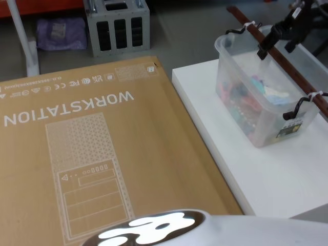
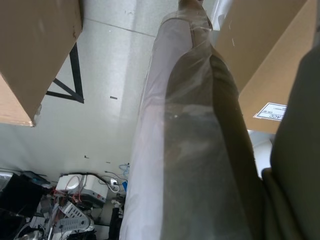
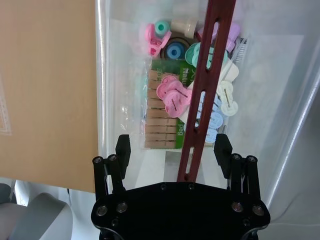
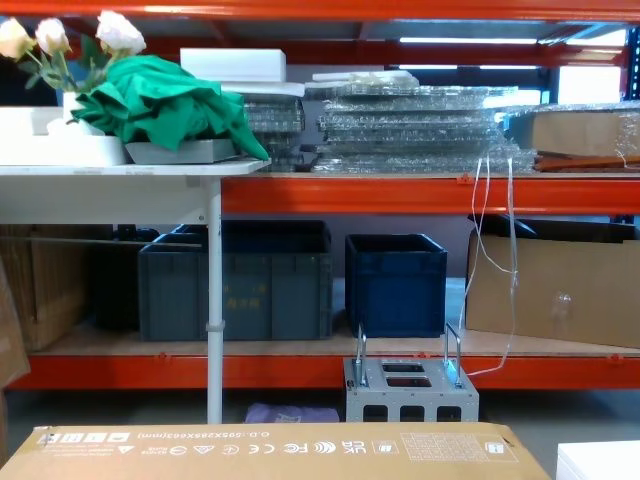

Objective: Use one hand to grasp the basket and place it at the designated location.

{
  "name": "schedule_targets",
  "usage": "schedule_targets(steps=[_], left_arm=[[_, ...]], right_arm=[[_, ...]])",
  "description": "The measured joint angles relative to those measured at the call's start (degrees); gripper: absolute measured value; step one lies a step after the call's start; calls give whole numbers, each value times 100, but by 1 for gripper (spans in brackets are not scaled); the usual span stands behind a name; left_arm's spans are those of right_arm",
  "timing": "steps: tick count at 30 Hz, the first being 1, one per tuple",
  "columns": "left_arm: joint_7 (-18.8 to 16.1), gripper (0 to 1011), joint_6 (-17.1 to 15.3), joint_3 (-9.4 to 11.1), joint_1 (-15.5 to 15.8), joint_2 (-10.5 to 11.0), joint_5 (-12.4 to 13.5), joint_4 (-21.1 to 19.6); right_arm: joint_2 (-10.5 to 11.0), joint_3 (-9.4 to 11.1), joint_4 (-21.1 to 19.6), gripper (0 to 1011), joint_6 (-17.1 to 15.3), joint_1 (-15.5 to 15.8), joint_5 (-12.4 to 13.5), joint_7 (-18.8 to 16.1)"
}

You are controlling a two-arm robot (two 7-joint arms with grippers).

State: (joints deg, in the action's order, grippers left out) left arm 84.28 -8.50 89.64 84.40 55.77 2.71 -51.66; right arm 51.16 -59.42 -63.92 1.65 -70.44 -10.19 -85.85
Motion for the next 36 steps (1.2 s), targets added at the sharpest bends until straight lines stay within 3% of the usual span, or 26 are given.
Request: schedule_targets(steps=[8,36], left_arm=[[0,0,0,0,0,-1,0,0],[0,0,0,0,0,0,0,0]], right_arm=[[-187,-236,249,1009,-169,-17,-193,-19],[-288,-354,477,1008,-231,-37,-246,26]])
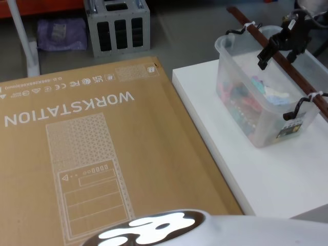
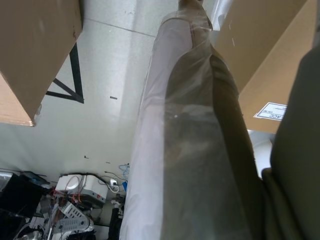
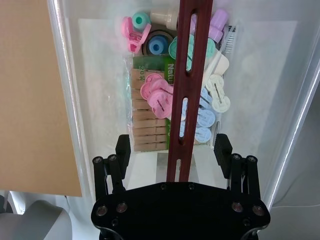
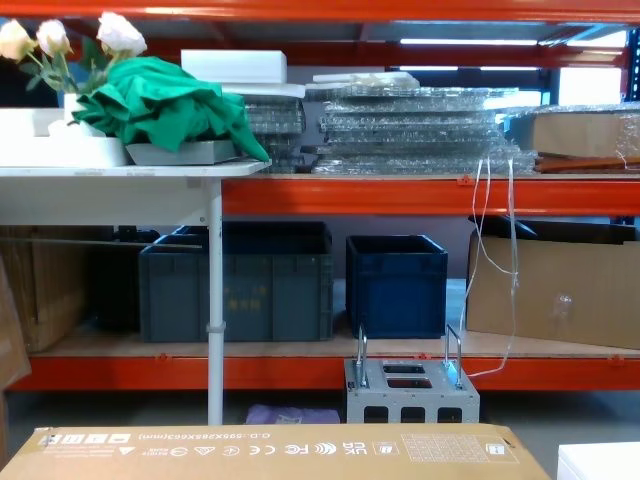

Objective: Use one hand to grasp the basket and place it at the designated location.

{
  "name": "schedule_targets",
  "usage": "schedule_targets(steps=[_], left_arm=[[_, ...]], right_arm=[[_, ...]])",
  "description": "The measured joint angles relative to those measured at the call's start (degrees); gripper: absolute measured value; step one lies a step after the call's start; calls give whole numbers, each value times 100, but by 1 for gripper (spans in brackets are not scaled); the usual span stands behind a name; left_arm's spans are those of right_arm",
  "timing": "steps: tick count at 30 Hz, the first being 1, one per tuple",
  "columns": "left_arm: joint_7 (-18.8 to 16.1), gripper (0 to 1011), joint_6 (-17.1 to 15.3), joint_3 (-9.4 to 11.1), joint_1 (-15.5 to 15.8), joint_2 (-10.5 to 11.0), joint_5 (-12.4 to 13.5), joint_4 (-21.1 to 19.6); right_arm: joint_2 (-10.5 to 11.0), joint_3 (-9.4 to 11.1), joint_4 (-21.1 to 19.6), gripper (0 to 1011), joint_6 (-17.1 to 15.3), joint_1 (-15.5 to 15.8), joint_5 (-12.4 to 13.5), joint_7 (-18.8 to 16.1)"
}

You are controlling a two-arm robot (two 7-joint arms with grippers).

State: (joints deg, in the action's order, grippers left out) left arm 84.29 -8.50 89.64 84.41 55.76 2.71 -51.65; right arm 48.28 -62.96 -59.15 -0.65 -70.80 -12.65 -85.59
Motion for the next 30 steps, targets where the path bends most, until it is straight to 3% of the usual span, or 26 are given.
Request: schedule_targets(steps=[12,30], left_arm=[[0,0,0,0,0,0,0,0],[0,0,0,0,0,0,0,0]], right_arm=[[-122,-102,258,1009,61,-35,-48,-79],[-119,-160,257,985,44,4,-66,-78]])
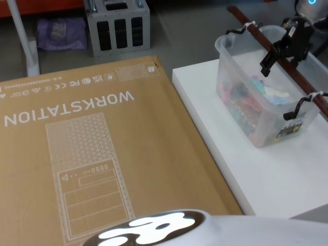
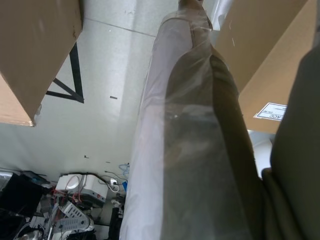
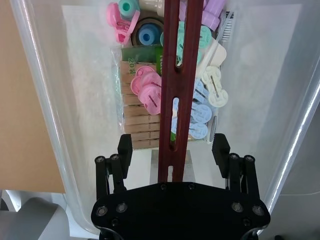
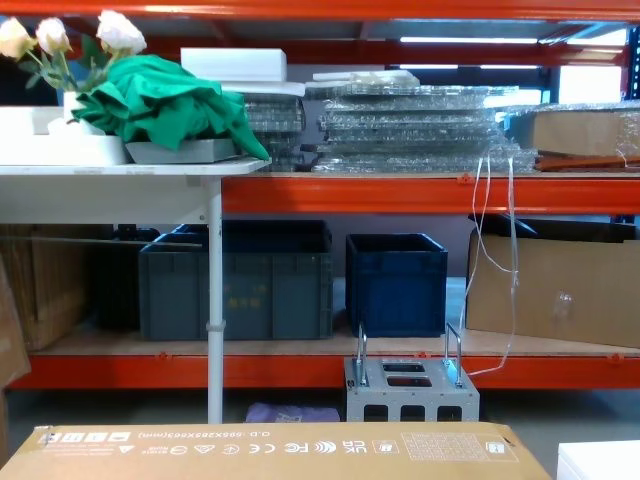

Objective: Use one hand to grasp the basket and place it at the designated location.

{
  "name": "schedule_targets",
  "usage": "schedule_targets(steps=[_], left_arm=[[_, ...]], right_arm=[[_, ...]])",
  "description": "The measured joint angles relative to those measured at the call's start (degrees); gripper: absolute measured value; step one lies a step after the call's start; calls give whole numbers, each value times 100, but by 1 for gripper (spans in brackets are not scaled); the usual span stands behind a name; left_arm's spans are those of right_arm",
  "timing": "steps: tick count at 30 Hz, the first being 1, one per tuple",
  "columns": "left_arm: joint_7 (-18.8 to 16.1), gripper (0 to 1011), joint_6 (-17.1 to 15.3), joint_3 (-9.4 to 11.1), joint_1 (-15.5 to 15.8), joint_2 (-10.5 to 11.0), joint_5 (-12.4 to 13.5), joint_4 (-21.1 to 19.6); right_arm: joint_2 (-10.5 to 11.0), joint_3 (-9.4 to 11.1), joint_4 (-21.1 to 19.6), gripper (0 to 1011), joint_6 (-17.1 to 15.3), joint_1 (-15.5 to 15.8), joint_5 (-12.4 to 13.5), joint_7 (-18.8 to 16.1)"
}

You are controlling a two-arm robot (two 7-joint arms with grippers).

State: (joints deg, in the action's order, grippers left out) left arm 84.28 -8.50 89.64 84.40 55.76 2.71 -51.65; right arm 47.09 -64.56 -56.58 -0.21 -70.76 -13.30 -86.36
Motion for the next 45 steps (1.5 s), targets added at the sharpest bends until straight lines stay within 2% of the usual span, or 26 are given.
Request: schedule_targets(steps=[7,9,10,12,13,15,19,22,26,45], left_arm=[[0,0,0,0,0,0,0,0],[0,0,0,0,0,0,0,0],[0,0,0,0,0,0,0,0],[0,0,0,0,0,0,0,0],[0,0,0,0,0,0,0,0],[0,0,0,0,0,0,0,0],[0,0,0,0,0,0,0,0],[0,0,0,0,0,0,0,0],[0,0,0,0,0,0,0,1],[0,0,0,0,0,0,0,0]], right_arm=[[17,24,-17,844,21,14,22,36],[11,27,-2,742,42,14,27,38],[11,27,-2,742,42,14,27,38],[4,29,8,654,54,13,32,39],[4,29,8,654,54,13,32,39],[-6,31,31,540,58,6,33,46],[-27,33,62,458,73,-10,32,51],[-37,33,93,313,90,-14,32,51],[-45,33,115,234,106,-18,35,50],[-3,51,32,234,75,-17,34,76]])
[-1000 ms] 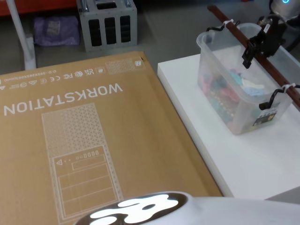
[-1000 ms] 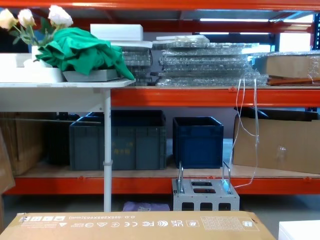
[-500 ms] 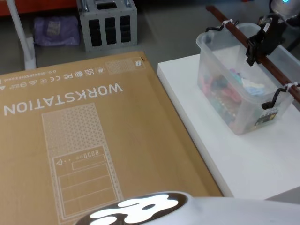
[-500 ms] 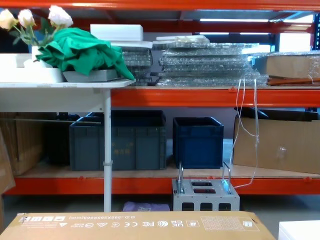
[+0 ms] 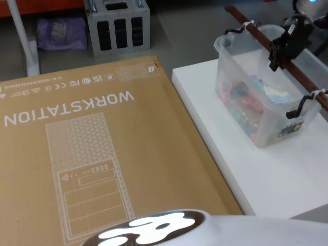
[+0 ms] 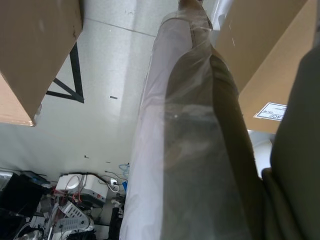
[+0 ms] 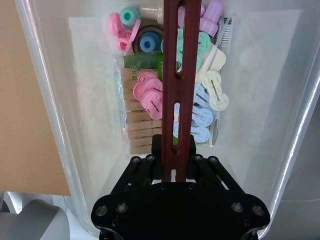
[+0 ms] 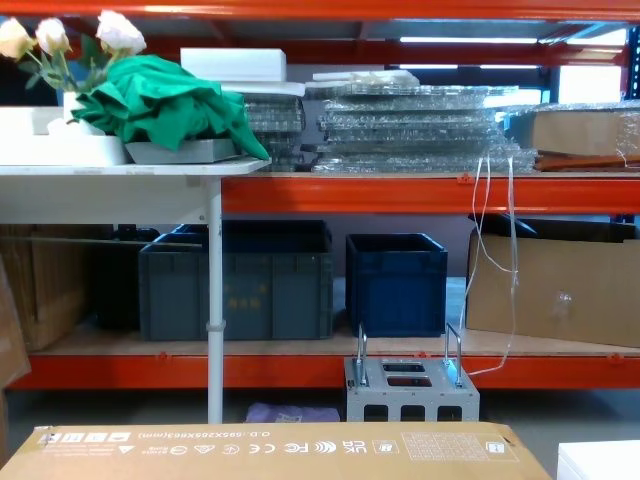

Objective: Use one hand to grasp the basket and place it at the designated location.

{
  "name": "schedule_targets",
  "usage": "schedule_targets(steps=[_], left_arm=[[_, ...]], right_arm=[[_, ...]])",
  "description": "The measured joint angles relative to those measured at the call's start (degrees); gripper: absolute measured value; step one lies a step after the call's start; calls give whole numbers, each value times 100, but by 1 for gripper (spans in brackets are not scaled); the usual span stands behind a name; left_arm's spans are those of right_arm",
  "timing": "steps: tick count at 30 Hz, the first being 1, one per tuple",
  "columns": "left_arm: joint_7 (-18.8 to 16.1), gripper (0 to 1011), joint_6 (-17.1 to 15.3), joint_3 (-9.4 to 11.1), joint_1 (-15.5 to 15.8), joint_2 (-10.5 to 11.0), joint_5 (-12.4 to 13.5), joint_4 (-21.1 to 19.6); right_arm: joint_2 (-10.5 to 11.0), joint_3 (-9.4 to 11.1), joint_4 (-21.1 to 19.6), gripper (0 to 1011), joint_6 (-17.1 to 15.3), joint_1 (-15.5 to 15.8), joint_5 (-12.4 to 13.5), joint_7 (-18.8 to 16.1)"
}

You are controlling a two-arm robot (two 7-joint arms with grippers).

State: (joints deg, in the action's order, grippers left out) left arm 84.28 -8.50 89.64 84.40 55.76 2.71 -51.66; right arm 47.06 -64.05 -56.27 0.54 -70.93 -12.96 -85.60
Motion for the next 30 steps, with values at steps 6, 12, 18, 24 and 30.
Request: schedule_targets(steps=[6,12,18,24,30], left_arm=[[0,0,0,0,0,0,0,0],[0,0,0,0,0,0,0,0],[0,0,0,0,0,0,0,0],[0,0,0,0,0,0,0,0],[0,0,1,0,0,0,0,0]], right_arm=[[36,12,-59,234,-19,1,-7,12],[64,30,-115,234,-32,-2,-9,34],[149,87,-264,234,-42,-36,-21,72],[259,178,-491,234,-45,-117,-25,96],[351,302,-749,234,37,-303,-21,106]])
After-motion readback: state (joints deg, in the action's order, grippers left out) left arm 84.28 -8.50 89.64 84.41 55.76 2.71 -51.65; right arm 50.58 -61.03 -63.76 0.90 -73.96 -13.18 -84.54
